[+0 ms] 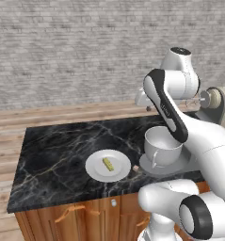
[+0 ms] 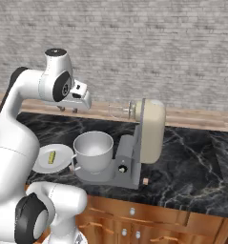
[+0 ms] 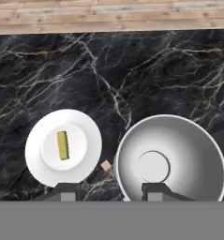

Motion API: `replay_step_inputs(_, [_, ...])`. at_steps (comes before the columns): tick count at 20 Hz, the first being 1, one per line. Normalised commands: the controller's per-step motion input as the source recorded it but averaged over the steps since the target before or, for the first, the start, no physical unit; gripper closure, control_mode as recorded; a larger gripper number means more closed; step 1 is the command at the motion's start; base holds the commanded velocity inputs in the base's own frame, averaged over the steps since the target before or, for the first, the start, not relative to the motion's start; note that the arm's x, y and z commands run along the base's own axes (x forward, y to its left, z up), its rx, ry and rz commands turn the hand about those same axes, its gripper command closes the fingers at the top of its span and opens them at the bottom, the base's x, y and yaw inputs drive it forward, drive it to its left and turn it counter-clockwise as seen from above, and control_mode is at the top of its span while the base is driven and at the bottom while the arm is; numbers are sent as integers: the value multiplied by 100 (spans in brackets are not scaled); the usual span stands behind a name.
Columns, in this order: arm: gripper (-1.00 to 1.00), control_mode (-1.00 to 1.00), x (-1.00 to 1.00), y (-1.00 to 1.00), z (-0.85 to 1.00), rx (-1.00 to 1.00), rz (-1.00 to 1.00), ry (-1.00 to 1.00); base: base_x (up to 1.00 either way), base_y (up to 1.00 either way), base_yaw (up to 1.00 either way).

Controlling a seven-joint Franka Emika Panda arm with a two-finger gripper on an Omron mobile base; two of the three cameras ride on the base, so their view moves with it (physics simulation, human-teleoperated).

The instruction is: Add butter and sugar cubes to the stand mixer bowl and then turn on the stand mixer to begin making frosting.

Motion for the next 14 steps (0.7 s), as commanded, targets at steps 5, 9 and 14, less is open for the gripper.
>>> replay_step_inputs(5, [-100,100,0,0,0,0,0,0,-9,0,0])
replay_step_inputs(9, [-100,100,0,0,0,0,0,0,-48,-19,-3])
replay_step_inputs(14, [-100,100,0,0,0,0,0,0,-38,-24,-2])
